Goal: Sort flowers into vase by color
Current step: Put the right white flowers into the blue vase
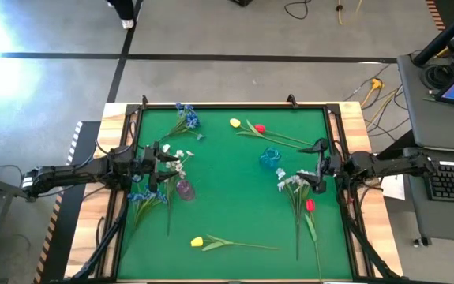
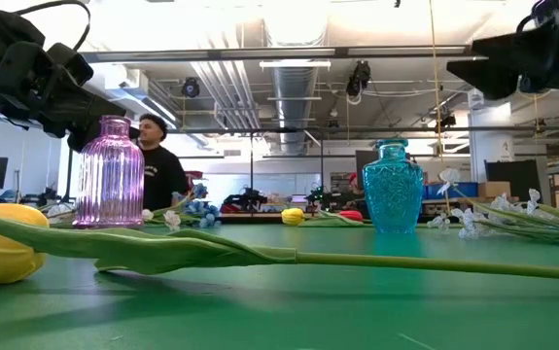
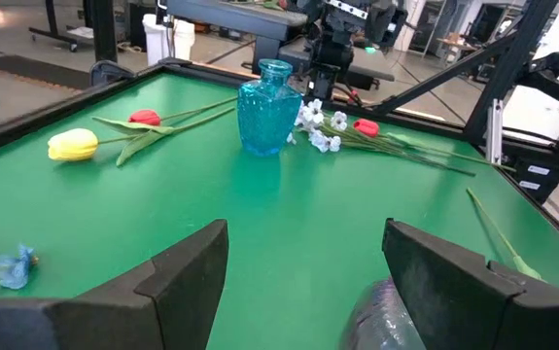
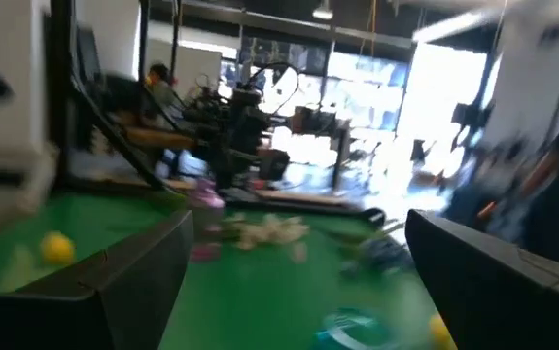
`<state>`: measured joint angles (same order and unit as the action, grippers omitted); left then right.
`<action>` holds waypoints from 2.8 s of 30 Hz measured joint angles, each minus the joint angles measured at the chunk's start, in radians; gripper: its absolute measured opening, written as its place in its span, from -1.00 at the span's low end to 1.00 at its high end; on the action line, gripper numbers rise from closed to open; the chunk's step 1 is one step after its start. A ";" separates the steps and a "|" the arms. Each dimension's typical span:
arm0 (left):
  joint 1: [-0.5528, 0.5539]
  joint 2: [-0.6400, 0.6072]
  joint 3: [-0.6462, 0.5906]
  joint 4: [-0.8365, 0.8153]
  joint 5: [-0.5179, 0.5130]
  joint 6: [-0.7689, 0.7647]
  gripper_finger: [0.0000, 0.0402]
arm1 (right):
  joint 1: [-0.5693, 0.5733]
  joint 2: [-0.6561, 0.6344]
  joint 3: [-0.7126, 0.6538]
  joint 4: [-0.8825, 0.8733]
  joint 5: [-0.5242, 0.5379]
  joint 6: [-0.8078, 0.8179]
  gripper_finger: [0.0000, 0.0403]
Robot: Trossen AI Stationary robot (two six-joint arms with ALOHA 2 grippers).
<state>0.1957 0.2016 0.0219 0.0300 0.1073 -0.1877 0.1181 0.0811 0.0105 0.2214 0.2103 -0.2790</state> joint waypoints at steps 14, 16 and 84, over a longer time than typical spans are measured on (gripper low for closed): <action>0.001 0.009 0.000 0.351 -0.341 -0.292 0.33 | 0.000 0.000 0.000 0.038 -0.008 0.168 0.83; 0.001 0.008 0.000 0.368 -0.346 -0.291 0.33 | 0.000 0.000 0.000 0.059 -0.008 0.281 0.83; 0.001 0.552 0.507 -0.207 -0.547 -0.025 0.33 | 0.179 1.050 0.742 -1.107 -0.286 1.848 0.83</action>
<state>0.1967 0.7533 0.5293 -0.1768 -0.4393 -0.2129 0.2971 1.1306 0.7528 -0.8852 -0.0760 1.5686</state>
